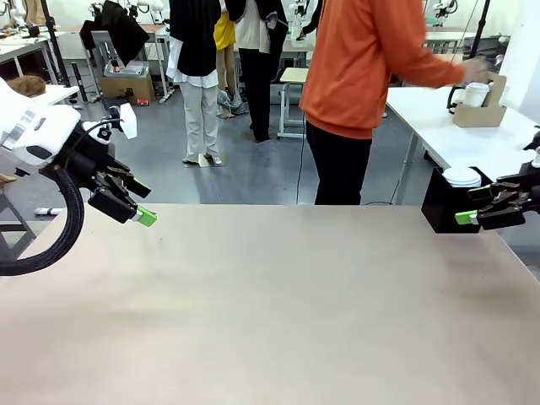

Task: Pour a drink into a cup and package it in a carrier.
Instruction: Insert the held 600 ml Paper Cup into the Cup Carrier.

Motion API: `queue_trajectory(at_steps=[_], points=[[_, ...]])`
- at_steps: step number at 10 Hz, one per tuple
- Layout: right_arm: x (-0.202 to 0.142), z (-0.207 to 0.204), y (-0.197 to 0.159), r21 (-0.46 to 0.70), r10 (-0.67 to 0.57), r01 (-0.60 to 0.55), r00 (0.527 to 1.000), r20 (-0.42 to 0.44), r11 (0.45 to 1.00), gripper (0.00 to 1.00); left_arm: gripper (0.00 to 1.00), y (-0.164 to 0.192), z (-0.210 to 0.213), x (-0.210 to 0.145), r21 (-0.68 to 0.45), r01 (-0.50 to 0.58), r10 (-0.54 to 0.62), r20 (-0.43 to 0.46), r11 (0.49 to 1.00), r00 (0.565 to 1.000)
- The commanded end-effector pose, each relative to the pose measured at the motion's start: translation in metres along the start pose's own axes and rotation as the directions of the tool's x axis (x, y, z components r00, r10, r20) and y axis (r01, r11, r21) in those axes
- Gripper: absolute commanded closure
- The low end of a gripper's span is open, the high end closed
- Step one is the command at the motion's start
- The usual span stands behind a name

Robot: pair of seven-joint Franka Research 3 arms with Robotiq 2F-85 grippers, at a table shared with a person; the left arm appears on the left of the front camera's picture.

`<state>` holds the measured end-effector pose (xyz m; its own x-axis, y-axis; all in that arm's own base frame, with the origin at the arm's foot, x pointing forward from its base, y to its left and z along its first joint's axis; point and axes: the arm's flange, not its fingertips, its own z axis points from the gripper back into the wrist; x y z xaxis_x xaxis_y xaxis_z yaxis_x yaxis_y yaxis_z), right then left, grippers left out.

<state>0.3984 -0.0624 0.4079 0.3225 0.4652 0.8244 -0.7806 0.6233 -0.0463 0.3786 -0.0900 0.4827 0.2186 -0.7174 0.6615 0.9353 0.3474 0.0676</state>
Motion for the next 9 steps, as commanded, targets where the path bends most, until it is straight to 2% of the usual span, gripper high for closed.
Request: queue_trajectory(at_steps=[1,9], points=[[0.0005,-0.0012,-0.0047,0.009,0.018,-0.018,1.000,0.008,1.000,0.00,0.00,0.0012,-0.0016,-0.0003,0.003,0.002,-0.002,0.015,1.000,1.000],[0.0005,-0.0012,-0.0047,0.009,0.018,-0.018,1.000,0.008,1.000,0.00,0.00,0.0012,-0.0016,-0.0003,0.003,0.002,-0.002,0.015,1.000,1.000]])
